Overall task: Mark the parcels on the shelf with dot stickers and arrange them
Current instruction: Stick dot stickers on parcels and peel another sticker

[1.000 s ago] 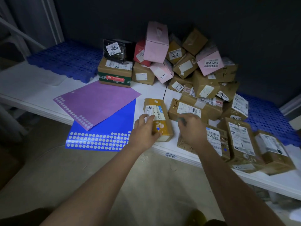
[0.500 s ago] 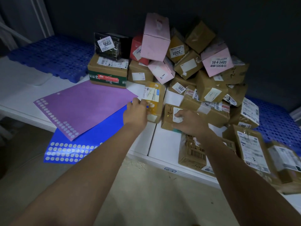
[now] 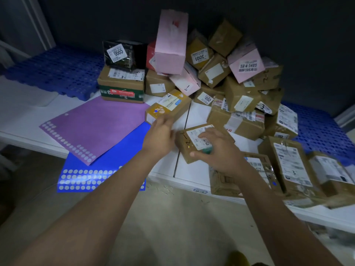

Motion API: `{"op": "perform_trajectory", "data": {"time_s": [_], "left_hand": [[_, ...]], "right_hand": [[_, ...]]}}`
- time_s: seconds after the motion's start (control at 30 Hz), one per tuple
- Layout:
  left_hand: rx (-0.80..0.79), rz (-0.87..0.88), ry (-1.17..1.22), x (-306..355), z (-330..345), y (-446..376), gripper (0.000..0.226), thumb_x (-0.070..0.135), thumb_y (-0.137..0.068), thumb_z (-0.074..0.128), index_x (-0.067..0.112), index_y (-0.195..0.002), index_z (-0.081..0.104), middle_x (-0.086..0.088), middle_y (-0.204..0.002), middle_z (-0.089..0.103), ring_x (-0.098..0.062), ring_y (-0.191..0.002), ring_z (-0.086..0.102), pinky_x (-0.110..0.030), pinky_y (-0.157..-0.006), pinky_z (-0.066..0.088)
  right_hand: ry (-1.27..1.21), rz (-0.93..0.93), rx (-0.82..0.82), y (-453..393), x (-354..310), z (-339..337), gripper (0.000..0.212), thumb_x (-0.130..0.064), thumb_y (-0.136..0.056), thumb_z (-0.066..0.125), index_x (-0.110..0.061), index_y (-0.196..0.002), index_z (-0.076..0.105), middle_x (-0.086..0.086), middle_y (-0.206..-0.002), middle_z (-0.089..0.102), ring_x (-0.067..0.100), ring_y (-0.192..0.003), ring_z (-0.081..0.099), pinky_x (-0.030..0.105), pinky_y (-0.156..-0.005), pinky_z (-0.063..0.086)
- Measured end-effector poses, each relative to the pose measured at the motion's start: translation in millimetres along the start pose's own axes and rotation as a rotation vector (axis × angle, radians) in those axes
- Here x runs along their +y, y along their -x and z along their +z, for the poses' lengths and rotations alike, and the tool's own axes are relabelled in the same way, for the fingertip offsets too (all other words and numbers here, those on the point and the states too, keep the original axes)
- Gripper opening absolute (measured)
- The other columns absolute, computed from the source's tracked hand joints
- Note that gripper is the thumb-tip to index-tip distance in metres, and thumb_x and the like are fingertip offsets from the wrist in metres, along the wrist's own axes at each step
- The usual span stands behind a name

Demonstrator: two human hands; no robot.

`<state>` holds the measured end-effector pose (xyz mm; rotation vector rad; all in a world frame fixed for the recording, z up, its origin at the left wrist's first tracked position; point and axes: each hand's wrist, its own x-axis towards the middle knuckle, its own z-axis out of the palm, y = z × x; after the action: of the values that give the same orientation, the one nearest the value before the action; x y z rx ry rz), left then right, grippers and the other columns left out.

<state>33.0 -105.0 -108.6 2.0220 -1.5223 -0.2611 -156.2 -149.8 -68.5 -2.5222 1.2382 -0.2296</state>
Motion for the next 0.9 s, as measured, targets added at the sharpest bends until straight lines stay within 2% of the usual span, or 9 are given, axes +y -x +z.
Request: {"op": "perform_trajectory", "data": {"time_s": [0.1,0.17,0.23,0.33,0.4,0.5,0.63,0.73,0.9], "left_hand": [[-0.148,0.129,-0.087,22.3,11.4,2.3,0.052,0.031,-0.097,0.045,0.015,-0.145,0.034,-0.013,-0.153,0.027,-0.032,-0.14,0.024,-0.045,-0.112,0.027],[-0.29,0.099,-0.197,31.4,20.0,3.4,0.059,0.043,-0.098,0.038,0.021,-0.15,0.022,-0.01,-0.158,0.012,-0.03,-0.145,0.008,-0.046,-0.117,0.009],[-0.368,0.036,-0.246,34.0,24.2,7.6,0.062,0.052,-0.096,0.035,0.025,-0.15,0.02,-0.008,-0.159,0.006,-0.029,-0.145,0.004,-0.048,-0.117,0.004],[-0.326,-0.012,-0.288,32.1,21.2,20.7,0.062,0.059,-0.092,0.038,0.027,-0.145,0.029,-0.009,-0.154,0.018,-0.032,-0.14,0.018,-0.048,-0.115,0.013],[-0.257,-0.046,-0.308,31.6,17.0,31.8,0.062,0.061,-0.089,0.042,0.025,-0.139,0.035,-0.012,-0.146,0.028,-0.035,-0.132,0.028,-0.047,-0.109,0.024],[-0.204,-0.099,-0.304,31.1,13.4,46.1,0.066,0.065,-0.086,0.046,0.023,-0.136,0.038,-0.014,-0.141,0.031,-0.034,-0.125,0.033,-0.043,-0.099,0.035],[-0.193,-0.163,-0.289,28.4,7.0,54.0,0.071,0.068,-0.082,0.049,0.023,-0.135,0.037,-0.012,-0.13,0.036,-0.032,-0.121,0.035,-0.04,-0.094,0.038],[-0.201,-0.182,-0.256,26.5,3.7,58.1,0.072,0.069,-0.08,0.051,0.023,-0.133,0.036,-0.012,-0.127,0.036,-0.031,-0.119,0.036,-0.039,-0.092,0.039],[-0.167,-0.225,-0.169,24.3,-2.0,66.1,0.08,0.063,-0.078,0.059,0.014,-0.134,0.03,-0.011,-0.129,0.037,-0.029,-0.119,0.037,-0.038,-0.088,0.042]], "right_hand": [[0.058,0.088,-0.085,45.4,7.3,-0.4,0.078,-0.061,-0.074,0.068,-0.031,-0.14,0.039,-0.002,-0.152,0.021,0.021,-0.141,0.014,0.04,-0.113,0.022],[0.133,0.094,-0.195,66.4,14.1,6.2,0.088,-0.058,-0.073,0.069,-0.031,-0.146,0.028,-0.005,-0.156,0.005,0.021,-0.144,0.0,0.044,-0.117,0.011],[0.174,0.066,-0.207,73.3,20.0,11.7,0.087,-0.047,-0.079,0.069,-0.029,-0.149,0.021,-0.004,-0.158,-0.005,0.02,-0.145,-0.009,0.044,-0.118,0.002],[0.145,0.045,-0.146,70.5,24.8,13.5,0.084,-0.032,-0.084,0.066,-0.028,-0.151,0.016,-0.002,-0.16,-0.001,0.019,-0.146,-0.005,0.042,-0.119,0.001],[0.129,0.036,-0.115,64.9,27.9,15.3,0.084,-0.03,-0.084,0.067,-0.028,-0.152,0.017,-0.001,-0.16,0.003,0.02,-0.147,-0.002,0.042,-0.119,0.001],[0.087,0.041,-0.077,48.6,30.9,16.5,0.082,-0.025,-0.082,0.069,-0.024,-0.15,0.023,0.002,-0.16,0.008,0.022,-0.147,0.002,0.044,-0.119,0.002],[0.065,0.09,0.056,23.7,31.4,13.8,0.073,-0.024,-0.081,0.073,-0.016,-0.145,0.037,0.009,-0.155,0.024,0.029,-0.145,0.015,0.048,-0.117,0.012],[0.045,-0.008,0.149,23.1,19.7,16.6,0.067,-0.027,-0.081,0.073,-0.013,-0.14,0.045,0.014,-0.15,0.033,0.033,-0.142,0.022,0.052,-0.115,0.019],[-0.018,-0.066,0.015,38.5,-5.9,33.6,0.07,-0.036,-0.087,0.065,-0.017,-0.147,0.033,0.004,-0.155,0.026,0.02,-0.144,0.014,0.036,-0.119,0.01]]}}
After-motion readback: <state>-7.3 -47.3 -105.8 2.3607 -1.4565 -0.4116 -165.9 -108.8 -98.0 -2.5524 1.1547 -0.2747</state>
